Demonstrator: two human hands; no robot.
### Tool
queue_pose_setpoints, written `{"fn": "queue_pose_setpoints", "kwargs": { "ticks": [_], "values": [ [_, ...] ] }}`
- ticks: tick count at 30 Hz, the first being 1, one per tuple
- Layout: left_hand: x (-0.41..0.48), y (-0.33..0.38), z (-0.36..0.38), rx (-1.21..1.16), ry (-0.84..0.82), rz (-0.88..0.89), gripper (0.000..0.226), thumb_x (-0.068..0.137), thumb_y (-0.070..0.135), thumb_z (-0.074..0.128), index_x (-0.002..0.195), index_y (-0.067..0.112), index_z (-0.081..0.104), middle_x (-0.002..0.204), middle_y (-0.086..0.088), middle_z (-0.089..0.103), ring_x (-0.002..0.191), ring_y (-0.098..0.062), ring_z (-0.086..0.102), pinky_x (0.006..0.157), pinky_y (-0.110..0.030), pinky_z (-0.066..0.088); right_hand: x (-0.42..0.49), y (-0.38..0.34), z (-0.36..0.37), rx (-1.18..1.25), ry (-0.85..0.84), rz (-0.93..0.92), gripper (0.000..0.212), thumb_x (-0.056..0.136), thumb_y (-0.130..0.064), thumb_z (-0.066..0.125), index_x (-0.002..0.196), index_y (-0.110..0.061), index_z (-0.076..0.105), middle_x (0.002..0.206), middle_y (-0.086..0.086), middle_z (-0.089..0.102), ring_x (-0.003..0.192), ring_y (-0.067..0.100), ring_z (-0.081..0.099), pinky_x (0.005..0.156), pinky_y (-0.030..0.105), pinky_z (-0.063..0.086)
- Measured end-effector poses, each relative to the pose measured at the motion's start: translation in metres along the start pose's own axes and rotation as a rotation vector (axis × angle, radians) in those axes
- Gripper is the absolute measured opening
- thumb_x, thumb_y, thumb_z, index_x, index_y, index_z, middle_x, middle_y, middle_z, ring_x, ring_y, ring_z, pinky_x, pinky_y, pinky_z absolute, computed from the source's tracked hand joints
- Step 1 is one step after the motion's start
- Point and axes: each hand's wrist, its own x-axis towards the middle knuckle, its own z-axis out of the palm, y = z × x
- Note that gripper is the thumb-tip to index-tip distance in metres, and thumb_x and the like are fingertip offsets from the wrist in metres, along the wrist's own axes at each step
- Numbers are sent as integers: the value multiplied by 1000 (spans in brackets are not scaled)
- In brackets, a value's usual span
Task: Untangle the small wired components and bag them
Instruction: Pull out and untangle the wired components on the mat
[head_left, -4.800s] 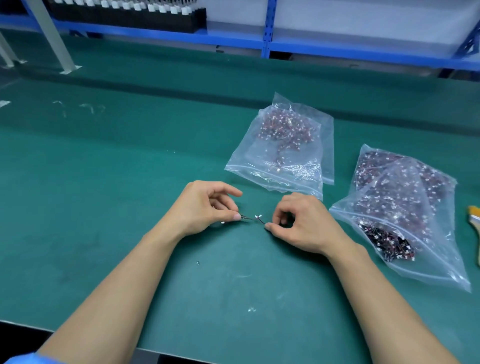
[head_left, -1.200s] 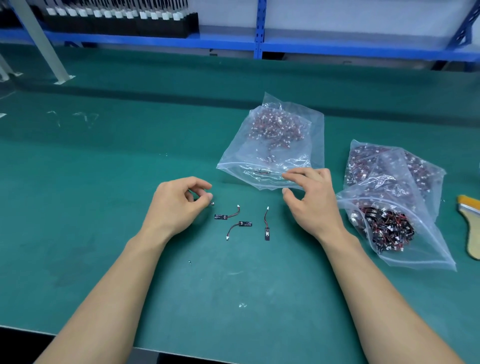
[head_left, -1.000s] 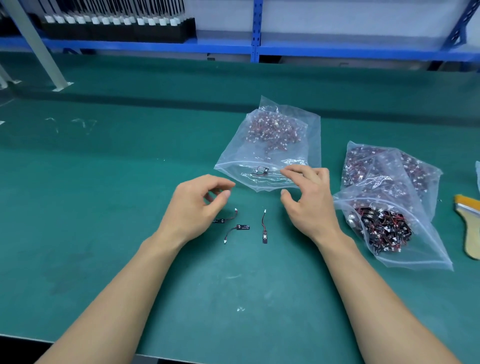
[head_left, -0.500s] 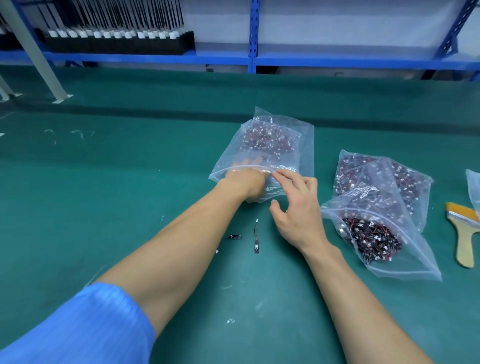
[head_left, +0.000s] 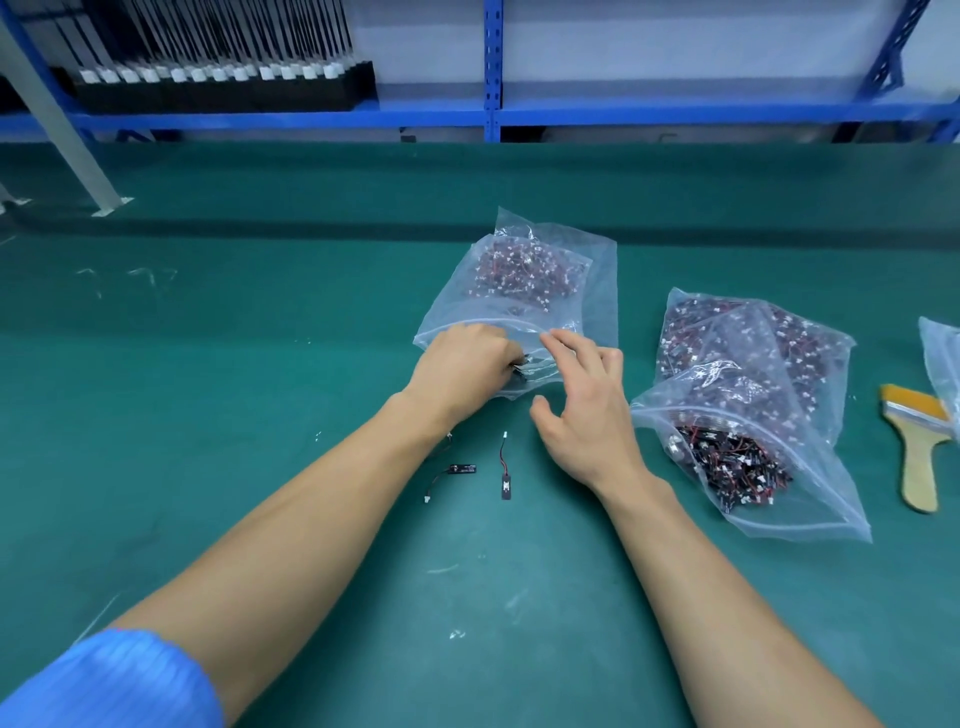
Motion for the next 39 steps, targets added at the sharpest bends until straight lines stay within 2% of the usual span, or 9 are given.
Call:
{"fn": "queue_pose_setpoints", "kwargs": {
  "ticks": [4,8,10,13,19,24,28,32,39],
  "values": [
    [-29,-5,-11,-352,319,-62,15,86,8,73,97,14,81,88,-3,78,79,-24,72,74,-32,55,0,0,-1,10,-13,7,64,82,-10,63,144,-11,50,144,-4,48,123,19,33,104,27,35],
    [-58,-24,-17,-720,367,-319,15,81,11,82,92,21,82,84,13,77,73,-1,71,76,-17,55,0,0,-1,12,-28,17,59,84,-10,64,142,-13,53,142,-6,50,123,18,34,101,25,34],
    [-72,-34,-18,-886,394,-404,21,80,10,82,90,29,80,81,18,76,74,0,72,76,-12,54,0,1,-2,11,-38,24,55,85,-11,64,139,-15,56,140,-8,50,123,17,35,99,25,34],
    [-88,-43,-16,-1063,444,-501,23,82,6,80,88,28,78,79,10,77,73,-6,73,75,-15,55,-1,1,-2,12,-52,21,46,87,-13,66,132,-17,63,138,-8,52,120,17,36,99,26,35],
    [-100,-53,-14,-1220,449,-560,18,83,4,79,89,21,78,76,-2,77,74,-14,73,72,-21,57,0,-1,-2,-63,-95,43,30,95,-27,65,123,-20,72,145,-3,50,122,24,33,112,41,33],
    [-100,-48,-19,-1334,467,-526,19,83,1,77,88,20,79,77,-3,77,76,-15,74,71,-19,56,1,-13,-7,-10,3,18,19,93,-21,68,110,-21,77,137,1,55,121,26,36,109,48,35],
    [-98,-30,-18,-1433,389,-462,19,83,-1,76,88,17,78,77,-5,77,74,-16,74,71,-20,57,-2,-27,-8,90,38,-58,16,90,-29,66,96,-23,79,126,-3,59,114,17,36,104,45,38],
    [-99,-21,-17,-1501,294,-395,25,84,-1,75,84,24,80,80,-7,77,75,-17,74,71,-22,57,-5,-40,-8,155,-26,-79,21,89,-37,66,100,-24,79,126,-6,59,116,16,36,106,40,36],
    [-99,-13,-15,-1516,215,-367,24,85,1,75,86,24,80,83,-5,77,77,-20,75,71,-24,58,-8,-44,-7,219,-64,-96,4,88,-22,77,85,-20,77,117,-8,62,115,19,39,104,51,36]
  ]
}}
